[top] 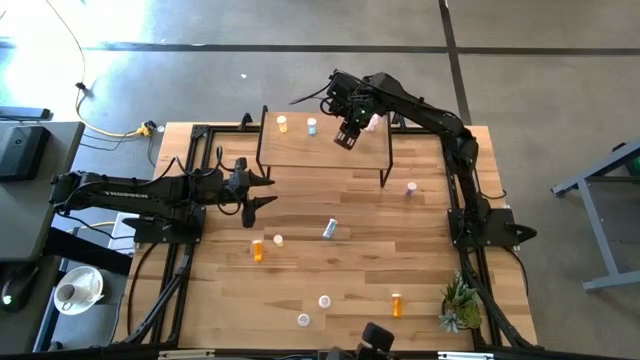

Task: Pick and place medicine bottles onto shelf by color
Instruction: Put the top right orange pill bottle on the shelf

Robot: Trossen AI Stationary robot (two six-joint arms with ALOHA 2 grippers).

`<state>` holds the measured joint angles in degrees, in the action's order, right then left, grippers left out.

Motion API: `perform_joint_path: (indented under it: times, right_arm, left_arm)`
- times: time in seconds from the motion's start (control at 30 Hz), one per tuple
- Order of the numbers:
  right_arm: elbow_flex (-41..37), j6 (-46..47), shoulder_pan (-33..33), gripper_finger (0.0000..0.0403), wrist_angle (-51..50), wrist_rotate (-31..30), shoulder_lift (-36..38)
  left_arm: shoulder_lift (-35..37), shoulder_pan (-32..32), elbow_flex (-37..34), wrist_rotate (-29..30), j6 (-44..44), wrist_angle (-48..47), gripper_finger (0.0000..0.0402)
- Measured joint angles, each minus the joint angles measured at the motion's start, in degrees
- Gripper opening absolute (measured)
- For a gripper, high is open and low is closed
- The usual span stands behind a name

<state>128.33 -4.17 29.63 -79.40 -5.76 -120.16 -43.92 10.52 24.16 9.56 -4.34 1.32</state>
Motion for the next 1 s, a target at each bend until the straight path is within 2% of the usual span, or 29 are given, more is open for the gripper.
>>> perform_joint_path:
  times: [1.0]
  right_arm:
    - [0.0, 0.7, -0.2, 0.0127, 1.1, 0.6, 0.0]
  left_arm:
    - [0.0, 0.0, 0.0, 0.0, 0.0, 0.0, 0.0211]
